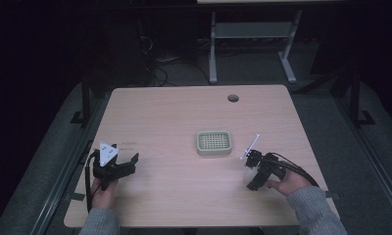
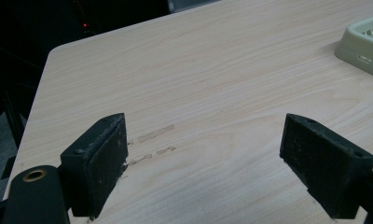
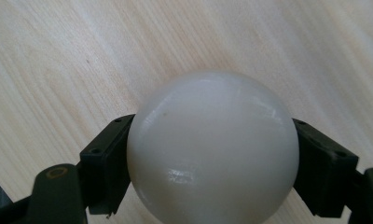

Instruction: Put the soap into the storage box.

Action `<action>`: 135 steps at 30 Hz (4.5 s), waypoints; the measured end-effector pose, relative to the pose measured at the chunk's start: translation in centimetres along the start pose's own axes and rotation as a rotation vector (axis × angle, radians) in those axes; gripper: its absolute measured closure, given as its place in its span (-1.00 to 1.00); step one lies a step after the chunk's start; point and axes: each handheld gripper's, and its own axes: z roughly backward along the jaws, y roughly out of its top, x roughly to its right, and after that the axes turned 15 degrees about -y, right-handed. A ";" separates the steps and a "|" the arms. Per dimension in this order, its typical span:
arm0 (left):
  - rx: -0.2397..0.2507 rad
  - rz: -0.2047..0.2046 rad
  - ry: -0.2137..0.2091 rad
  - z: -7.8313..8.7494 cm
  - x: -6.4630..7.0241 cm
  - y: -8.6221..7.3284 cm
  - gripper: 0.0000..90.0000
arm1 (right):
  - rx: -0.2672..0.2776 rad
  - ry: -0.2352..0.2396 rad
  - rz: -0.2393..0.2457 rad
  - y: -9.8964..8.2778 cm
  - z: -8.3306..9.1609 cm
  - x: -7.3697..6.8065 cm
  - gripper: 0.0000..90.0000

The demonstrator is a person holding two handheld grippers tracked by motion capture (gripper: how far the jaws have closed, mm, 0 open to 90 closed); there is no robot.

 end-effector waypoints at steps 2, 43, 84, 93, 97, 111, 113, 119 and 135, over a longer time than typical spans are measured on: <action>0.000 0.001 0.000 0.0 0.0 0.0 -0.67 | -0.001 0.001 0.000 0.1 0.2 0.2 -0.51; 0.004 0.009 -0.001 0.0 -0.1 0.0 -0.67 | 0.011 0.023 -0.003 4.4 2.3 2.9 -0.51; 0.006 0.012 0.001 0.1 -0.3 0.0 -0.67 | -0.006 0.024 0.045 9.9 3.8 4.4 -0.51; 0.010 0.017 0.004 0.1 -0.3 0.0 -0.67 | -0.015 0.020 0.053 10.8 4.0 4.7 -0.51; 0.011 0.019 0.004 0.2 -0.3 0.0 -0.67 | -0.003 0.032 0.049 11.1 4.2 4.9 -0.51; 0.013 0.023 0.006 0.3 -0.4 0.0 -0.67 | 0.003 0.037 0.054 12.4 4.5 5.4 -0.51; 0.013 0.026 0.007 0.3 -0.4 0.0 -0.67 | 0.004 0.032 0.051 12.6 4.5 5.3 -0.51; 0.011 0.023 0.004 0.2 -0.3 0.0 -0.67 | -0.007 0.026 0.066 13.6 4.4 5.3 -0.51; 0.013 0.021 0.004 0.2 -0.4 0.0 -0.67 | -0.025 0.031 0.060 15.8 2.8 5.2 -0.51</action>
